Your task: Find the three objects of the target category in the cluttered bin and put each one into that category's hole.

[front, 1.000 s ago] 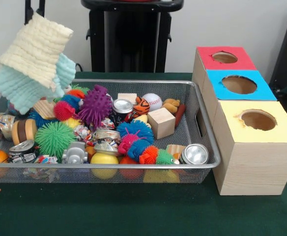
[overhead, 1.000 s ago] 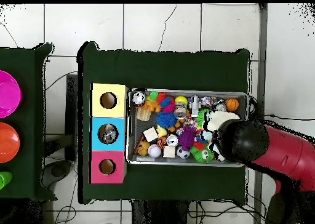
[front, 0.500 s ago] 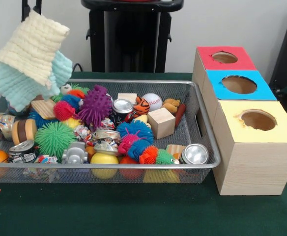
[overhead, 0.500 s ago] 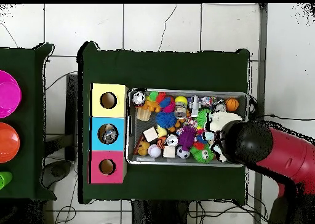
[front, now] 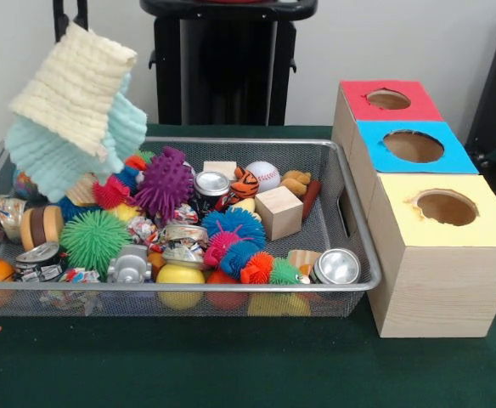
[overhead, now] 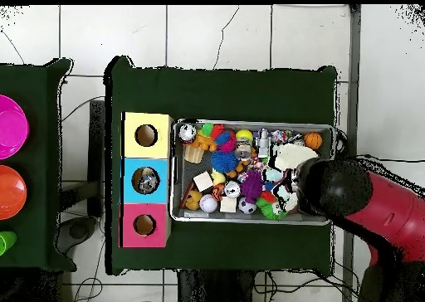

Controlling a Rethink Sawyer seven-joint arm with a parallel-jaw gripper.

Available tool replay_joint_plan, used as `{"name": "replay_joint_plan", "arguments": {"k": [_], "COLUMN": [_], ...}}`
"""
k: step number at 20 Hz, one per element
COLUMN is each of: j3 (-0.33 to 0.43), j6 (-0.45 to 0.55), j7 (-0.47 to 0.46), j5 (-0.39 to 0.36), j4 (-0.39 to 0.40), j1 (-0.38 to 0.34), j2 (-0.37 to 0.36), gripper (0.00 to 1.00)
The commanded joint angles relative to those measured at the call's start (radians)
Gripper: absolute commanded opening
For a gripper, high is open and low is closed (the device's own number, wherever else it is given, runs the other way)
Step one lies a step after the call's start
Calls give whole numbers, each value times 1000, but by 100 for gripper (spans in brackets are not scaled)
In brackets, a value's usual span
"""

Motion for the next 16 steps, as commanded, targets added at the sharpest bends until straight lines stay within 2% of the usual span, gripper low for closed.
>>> {"name": "replay_joint_plan", "arguments": {"k": [1,4,8,10,11,14,16], "j3": [128,174,237,331,375,455,551], "j6": [-109,-230,-338,-432,-445,-496,-574], "j7": [161,138,126,100,78,65,71], "j5": [133,180,215,257,269,251,233], "j4": [168,236,274,345,361,376,406], "j1": [-25,-54,-84,-150,-181,-235,-303], "j2": [53,71,107,117,126,157,175], "gripper": [0,0,0,0,0,0,0]}}
